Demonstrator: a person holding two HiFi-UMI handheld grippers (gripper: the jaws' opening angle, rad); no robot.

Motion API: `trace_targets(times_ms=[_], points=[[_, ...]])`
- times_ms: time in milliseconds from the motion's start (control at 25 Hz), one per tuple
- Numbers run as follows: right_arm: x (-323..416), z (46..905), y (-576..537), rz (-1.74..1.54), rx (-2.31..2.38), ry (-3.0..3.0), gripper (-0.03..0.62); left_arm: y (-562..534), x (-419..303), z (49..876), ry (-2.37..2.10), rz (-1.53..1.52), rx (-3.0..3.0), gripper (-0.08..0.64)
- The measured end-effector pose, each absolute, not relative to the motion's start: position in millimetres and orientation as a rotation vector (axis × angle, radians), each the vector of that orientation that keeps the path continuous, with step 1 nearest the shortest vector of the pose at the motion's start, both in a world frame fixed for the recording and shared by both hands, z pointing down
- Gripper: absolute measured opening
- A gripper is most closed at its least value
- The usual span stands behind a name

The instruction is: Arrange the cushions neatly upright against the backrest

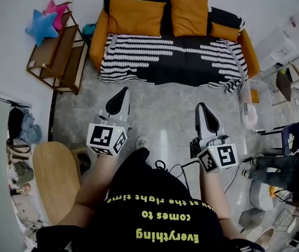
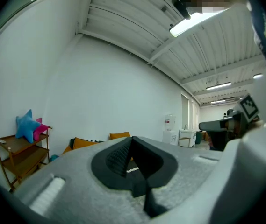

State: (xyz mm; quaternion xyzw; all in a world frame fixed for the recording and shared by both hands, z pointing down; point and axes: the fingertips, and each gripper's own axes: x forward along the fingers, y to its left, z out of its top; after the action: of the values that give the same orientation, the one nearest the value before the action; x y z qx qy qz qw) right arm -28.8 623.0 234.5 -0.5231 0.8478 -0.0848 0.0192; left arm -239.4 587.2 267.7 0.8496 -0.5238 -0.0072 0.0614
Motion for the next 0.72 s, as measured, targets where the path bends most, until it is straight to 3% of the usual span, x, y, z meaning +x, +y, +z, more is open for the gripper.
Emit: trace_targets(times_ms=[720], points=[[-19.8, 259.1, 426.5, -0.347, -1.616, 2.636, 0.011, 397.5, -226.6, 272.6, -1.564, 0.002, 2.565, -0.002]])
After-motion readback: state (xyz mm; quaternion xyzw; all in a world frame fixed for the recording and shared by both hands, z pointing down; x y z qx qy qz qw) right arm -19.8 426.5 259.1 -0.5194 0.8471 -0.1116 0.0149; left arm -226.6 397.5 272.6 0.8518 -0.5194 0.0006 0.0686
